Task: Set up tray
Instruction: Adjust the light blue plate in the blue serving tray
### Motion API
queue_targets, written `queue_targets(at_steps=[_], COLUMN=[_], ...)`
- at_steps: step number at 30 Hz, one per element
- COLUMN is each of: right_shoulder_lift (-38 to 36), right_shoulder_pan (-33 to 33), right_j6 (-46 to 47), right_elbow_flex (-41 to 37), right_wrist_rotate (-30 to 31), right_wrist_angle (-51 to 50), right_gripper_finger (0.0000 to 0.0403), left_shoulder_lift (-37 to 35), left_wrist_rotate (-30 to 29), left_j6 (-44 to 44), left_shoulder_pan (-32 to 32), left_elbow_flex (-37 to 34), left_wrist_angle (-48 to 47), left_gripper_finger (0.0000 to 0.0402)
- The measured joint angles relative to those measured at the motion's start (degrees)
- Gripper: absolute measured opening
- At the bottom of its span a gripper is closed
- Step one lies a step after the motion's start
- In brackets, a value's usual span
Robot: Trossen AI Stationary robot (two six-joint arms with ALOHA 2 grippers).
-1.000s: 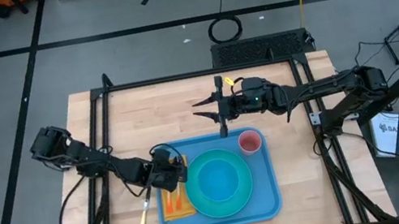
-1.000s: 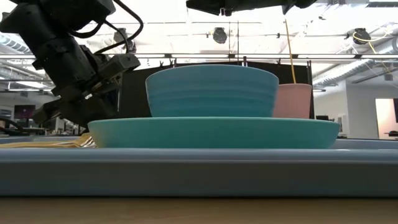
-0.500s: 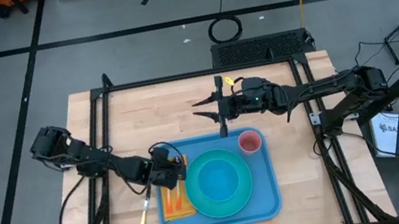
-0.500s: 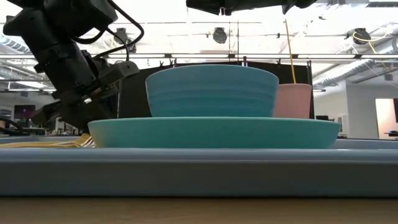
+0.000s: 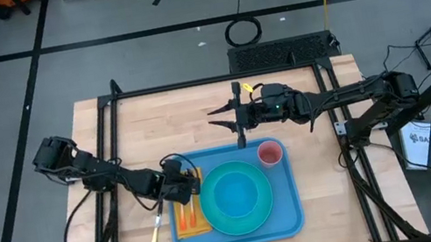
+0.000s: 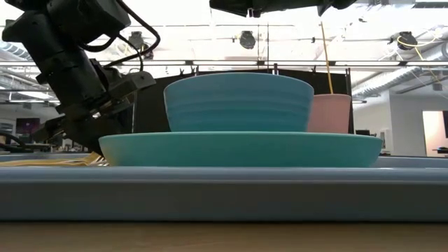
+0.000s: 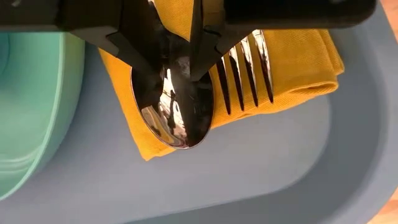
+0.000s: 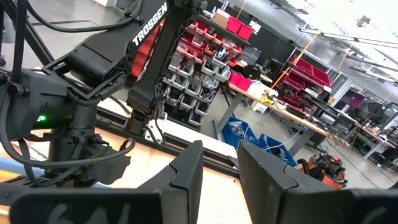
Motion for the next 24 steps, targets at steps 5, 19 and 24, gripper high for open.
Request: queue_targets(at_steps=[5,19,24], right_shoulder_lift=[0.0,0.0,0.0], right_shoulder_pan=[0.0,0.0,0.0], right_j6=[0.0,-0.1,-0.1], right_elbow_flex=[0.0,0.0,0.0], right_wrist_rotate=[0.0,0.1,0.2], right_wrist_angle=[0.0,-0.4,-0.4], right_gripper_finger=[0.0091,0.0091,0.0091], left_shoulder_lift=[0.0,0.0,-1.2], left_wrist_rotate=[-0.1,-1.7,-5.1], left_j6=[0.0,1.0,2.2], left_shoulder_pan=[0.0,-0.4,-1.7], left_elbow_flex=[0.0,0.0,0.0], left_wrist_angle=[0.5,0.3,0.2], left_gripper_finger=[0.0085,0.0085,0.0085])
